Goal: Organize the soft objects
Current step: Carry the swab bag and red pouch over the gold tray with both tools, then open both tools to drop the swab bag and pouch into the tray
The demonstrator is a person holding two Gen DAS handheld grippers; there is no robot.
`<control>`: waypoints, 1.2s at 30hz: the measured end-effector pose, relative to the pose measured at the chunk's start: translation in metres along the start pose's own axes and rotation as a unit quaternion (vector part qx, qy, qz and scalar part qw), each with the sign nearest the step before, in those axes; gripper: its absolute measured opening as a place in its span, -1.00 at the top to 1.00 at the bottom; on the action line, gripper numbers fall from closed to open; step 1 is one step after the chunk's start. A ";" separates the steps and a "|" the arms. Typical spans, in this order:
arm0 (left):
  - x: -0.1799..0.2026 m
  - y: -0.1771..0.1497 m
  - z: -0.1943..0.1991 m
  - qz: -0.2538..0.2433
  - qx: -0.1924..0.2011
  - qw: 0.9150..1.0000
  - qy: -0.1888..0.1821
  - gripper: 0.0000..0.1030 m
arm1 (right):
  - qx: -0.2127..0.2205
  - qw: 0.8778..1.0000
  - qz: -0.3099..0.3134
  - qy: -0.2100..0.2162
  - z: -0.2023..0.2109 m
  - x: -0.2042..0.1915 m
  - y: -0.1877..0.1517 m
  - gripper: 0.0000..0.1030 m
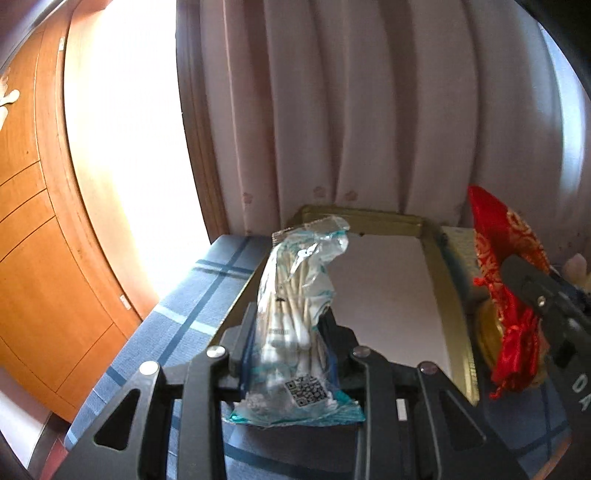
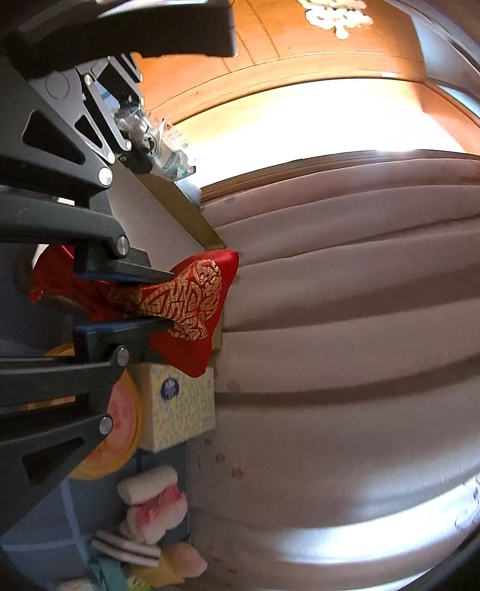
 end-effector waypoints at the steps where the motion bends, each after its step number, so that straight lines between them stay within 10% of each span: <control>1: -0.003 0.000 -0.004 0.001 -0.004 1.000 0.002 0.44 | -0.006 1.000 0.004 -0.001 -0.009 -0.003 -0.001 0.64; 28: 0.004 -0.005 -0.065 -0.012 -0.056 0.998 0.012 0.36 | -0.070 0.997 0.003 0.012 -0.058 -0.004 -0.018 0.45; 33: -0.001 -0.007 -0.066 0.001 -0.053 0.998 0.026 -0.44 | -0.056 0.998 -0.002 0.027 -0.051 -0.003 -0.016 0.08; 36: -0.004 -0.009 -0.062 0.015 -0.041 0.999 0.015 -0.90 | -0.012 1.000 0.000 0.023 -0.036 -0.002 -0.013 -0.49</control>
Point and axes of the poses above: each gripper's, at about its wrist camera, not at the fingertips, and z roughly against the way its jaws point, x to its right, y to its top, the point moved 2 cm from there along -z, roughly the way its jaws point, and after that the axes turned 11 degrees about -z, right-handed, at the moved point
